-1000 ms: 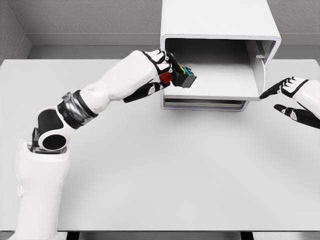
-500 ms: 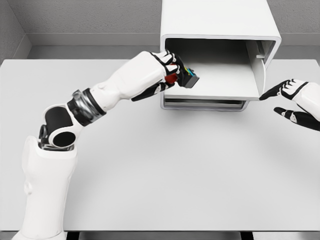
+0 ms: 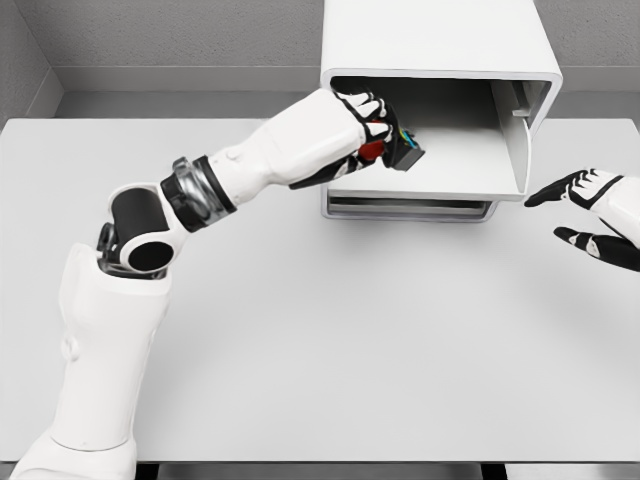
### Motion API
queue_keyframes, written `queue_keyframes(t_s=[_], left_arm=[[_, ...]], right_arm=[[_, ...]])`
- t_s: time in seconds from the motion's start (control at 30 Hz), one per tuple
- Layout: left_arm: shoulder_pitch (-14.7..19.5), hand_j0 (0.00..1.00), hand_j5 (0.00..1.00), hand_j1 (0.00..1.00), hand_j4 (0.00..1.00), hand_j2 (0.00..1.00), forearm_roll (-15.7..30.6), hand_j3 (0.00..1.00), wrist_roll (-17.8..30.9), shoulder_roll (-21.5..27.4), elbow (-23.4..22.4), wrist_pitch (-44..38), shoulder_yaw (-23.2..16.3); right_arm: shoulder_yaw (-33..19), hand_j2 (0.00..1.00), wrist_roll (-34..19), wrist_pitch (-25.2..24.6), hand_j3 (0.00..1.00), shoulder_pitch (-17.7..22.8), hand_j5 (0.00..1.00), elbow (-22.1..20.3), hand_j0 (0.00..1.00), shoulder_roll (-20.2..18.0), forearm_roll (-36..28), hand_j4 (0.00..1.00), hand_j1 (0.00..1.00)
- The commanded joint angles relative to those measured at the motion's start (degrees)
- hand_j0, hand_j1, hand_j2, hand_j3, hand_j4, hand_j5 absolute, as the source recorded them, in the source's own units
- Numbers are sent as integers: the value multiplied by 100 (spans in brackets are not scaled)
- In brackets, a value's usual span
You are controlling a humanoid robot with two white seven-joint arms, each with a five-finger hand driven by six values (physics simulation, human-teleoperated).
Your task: Slide open multi-storey tabletop storage cabinets and put open load switch and slide close multi-storey tabletop storage cabinets
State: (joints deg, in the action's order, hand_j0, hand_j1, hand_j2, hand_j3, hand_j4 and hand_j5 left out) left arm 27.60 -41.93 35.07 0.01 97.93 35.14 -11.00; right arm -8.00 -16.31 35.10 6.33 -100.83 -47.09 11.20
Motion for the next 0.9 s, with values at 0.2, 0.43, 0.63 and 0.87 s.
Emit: queue_keyframes(t_s=[0.2, 0.43, 0.63, 0.87], left_arm=[[176, 25, 25, 25, 25, 25, -78, 25, -7, -1, -239, -14, -402], [536, 25, 25, 25, 25, 25, -202, 25, -7, -1, -582, -14, -525], [747, 25, 25, 25, 25, 25, -228, 25, -7, -1, -846, -14, -693], [844, 25, 25, 25, 25, 25, -553, 25, -7, -1, -846, -14, -903]], right_arm=[[27, 70, -12, -10, 70, 44, 70, -7, 70, 7, -39, 70, 70], [88, 70, -4, -10, 70, 88, 70, -16, 70, 34, -39, 70, 70], [185, 72, -4, -10, 72, 114, 72, -16, 72, 51, -39, 72, 72], [202, 72, -21, -10, 72, 97, 72, -7, 72, 121, -39, 72, 72]])
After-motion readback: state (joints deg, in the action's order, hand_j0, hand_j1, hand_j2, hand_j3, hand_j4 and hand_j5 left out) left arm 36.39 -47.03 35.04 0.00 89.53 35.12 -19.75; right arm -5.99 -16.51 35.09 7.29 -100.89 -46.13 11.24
